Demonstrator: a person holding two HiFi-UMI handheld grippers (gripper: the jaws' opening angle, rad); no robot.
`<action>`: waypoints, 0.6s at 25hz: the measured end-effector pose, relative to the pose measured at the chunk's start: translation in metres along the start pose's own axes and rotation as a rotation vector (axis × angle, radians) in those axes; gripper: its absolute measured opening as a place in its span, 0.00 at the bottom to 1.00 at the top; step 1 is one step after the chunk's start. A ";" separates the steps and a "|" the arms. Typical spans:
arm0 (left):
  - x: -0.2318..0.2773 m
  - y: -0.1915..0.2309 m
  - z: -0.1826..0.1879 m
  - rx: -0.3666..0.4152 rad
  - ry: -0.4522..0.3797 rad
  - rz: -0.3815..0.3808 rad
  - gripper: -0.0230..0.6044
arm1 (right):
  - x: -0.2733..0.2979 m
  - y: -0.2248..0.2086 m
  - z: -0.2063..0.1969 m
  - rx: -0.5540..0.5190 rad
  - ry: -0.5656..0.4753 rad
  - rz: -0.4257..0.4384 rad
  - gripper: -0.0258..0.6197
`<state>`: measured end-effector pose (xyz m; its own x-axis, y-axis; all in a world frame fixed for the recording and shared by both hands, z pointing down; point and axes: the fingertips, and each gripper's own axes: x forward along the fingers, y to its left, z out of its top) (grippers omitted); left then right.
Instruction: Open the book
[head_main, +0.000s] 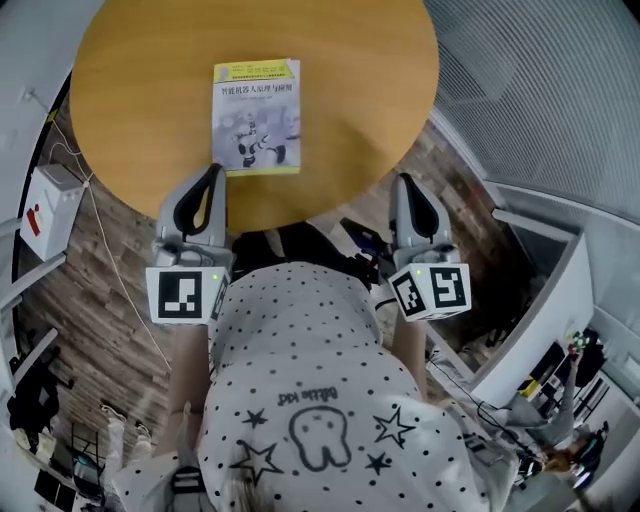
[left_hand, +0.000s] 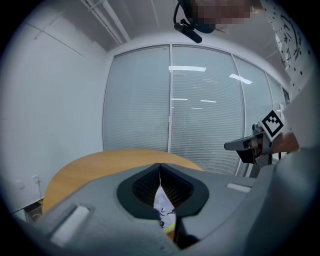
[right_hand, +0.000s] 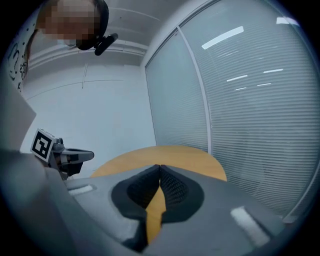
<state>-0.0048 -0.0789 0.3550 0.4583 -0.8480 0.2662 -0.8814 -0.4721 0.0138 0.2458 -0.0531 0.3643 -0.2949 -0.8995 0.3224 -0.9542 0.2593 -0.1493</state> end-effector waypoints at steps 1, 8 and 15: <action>0.001 0.000 0.000 -0.003 0.001 0.016 0.06 | 0.005 -0.003 0.000 -0.002 0.003 0.016 0.05; 0.001 0.001 -0.002 -0.015 -0.003 0.115 0.06 | 0.028 -0.011 0.001 -0.015 0.020 0.108 0.05; 0.002 0.008 -0.002 -0.018 -0.011 0.158 0.06 | 0.041 -0.008 0.002 -0.020 0.027 0.150 0.05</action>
<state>-0.0109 -0.0834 0.3572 0.3147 -0.9142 0.2555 -0.9446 -0.3281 -0.0105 0.2410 -0.0929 0.3774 -0.4350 -0.8407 0.3226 -0.9001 0.3970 -0.1794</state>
